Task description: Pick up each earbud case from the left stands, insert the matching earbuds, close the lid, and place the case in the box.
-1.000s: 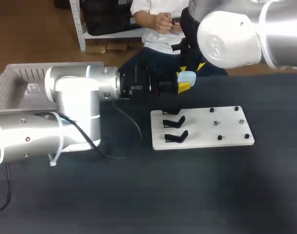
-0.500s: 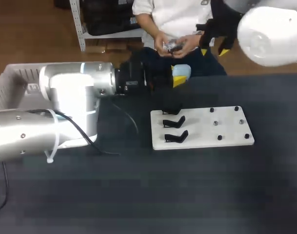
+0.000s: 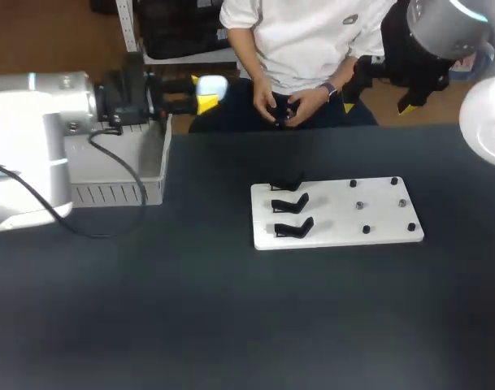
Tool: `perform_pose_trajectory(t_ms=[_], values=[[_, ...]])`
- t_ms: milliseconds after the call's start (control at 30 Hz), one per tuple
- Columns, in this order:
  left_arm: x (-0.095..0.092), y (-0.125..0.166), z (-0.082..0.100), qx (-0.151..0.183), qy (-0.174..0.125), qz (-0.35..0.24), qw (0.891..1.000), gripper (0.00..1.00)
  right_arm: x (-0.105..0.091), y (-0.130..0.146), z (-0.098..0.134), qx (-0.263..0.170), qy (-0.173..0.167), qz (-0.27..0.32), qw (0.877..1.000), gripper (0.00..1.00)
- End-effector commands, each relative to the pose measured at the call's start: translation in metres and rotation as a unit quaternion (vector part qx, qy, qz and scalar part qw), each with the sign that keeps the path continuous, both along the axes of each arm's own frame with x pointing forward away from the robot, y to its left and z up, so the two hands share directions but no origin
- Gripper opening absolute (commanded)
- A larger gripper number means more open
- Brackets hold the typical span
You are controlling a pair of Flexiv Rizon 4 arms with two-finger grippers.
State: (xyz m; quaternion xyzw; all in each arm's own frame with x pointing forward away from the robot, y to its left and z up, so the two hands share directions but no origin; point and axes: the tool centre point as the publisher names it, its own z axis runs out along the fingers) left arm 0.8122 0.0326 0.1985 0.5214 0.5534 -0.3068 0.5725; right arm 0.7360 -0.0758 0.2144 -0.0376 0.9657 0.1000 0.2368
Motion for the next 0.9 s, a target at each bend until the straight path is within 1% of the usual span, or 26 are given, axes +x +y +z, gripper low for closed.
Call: perform_pose_trajectory(t_ms=[33,100,167,200,233,267,300,333,367,400,467,500,633,667,733,767,900], values=[[-0.022,0.090,0.013,0.039,0.006,0.088,0.995,0.00,-0.008,-0.001,-0.005,0.011,-0.074,-0.018,0.997,1.00],[-0.016,0.106,0.007,0.049,0.016,0.096,0.994,0.00,-0.010,-0.002,-0.006,0.015,-0.072,-0.024,0.997,1.00],[-0.009,0.119,-0.001,0.049,0.021,0.100,0.994,0.00,-0.011,-0.002,-0.007,0.015,-0.069,-0.026,0.997,1.00],[-0.005,0.126,-0.007,0.054,0.030,0.104,0.993,0.00,-0.012,-0.003,-0.008,0.016,-0.068,-0.028,0.997,1.00],[0.000,0.135,-0.015,0.055,0.032,0.107,0.992,0.00,-0.013,-0.002,-0.009,0.014,-0.065,-0.029,0.997,1.00],[0.004,0.141,-0.022,0.058,0.041,0.111,0.991,0.00,-0.014,-0.003,-0.009,0.013,-0.064,-0.031,0.997,1.00],[0.007,0.147,-0.030,0.069,0.055,0.120,0.989,0.00,-0.014,-0.003,-0.010,0.013,-0.064,-0.033,0.997,1.00],[0.009,0.149,-0.034,0.070,0.060,0.121,0.988,0.00,-0.014,-0.004,-0.010,0.012,-0.062,-0.035,0.997,1.00],[0.012,0.153,-0.043,0.065,0.065,0.125,0.988,0.00,-0.014,-0.005,-0.010,0.011,-0.060,-0.041,0.997,1.00],[0.014,0.156,-0.051,0.077,0.081,0.130,0.985,0.00,-0.014,-0.005,-0.010,0.011,-0.060,-0.041,0.997,1.00],[0.019,0.162,-0.068,0.077,0.100,0.140,0.982,0.00,-0.014,-0.007,-0.010,0.009,-0.058,-0.047,0.997,1.00],[0.020,0.164,-0.078,0.086,0.116,0.145,0.979,0.00,-0.013,-0.007,-0.010,0.009,-0.058,-0.047,0.997,1.00],[0.024,0.171,-0.112,0.101,0.149,0.158,0.971,0.00,-0.011,-0.006,-0.009,0.002,-0.056,-0.047,0.997,1.00],[0.024,0.171,-0.117,0.091,0.150,0.160,0.972,0.00,-0.011,-0.005,-0.010,0.001,-0.056,-0.047,0.997,1.00],[0.026,0.173,-0.127,0.095,0.156,0.160,0.970,0.00,-0.010,-0.004,-0.010,0.000,-0.055,-0.047,0.997,1.00],[0.027,0.175,-0.132,0.090,0.160,0.164,0.969,0.00,-0.010,-0.004,-0.011,0.000,-0.054,-0.047,0.997,1.00],[0.034,0.180,-0.151,0.088,0.181,0.172,0.964,0.00,-0.009,-0.003,-0.015,-0.002,-0.047,-0.048,0.998,1.00]])
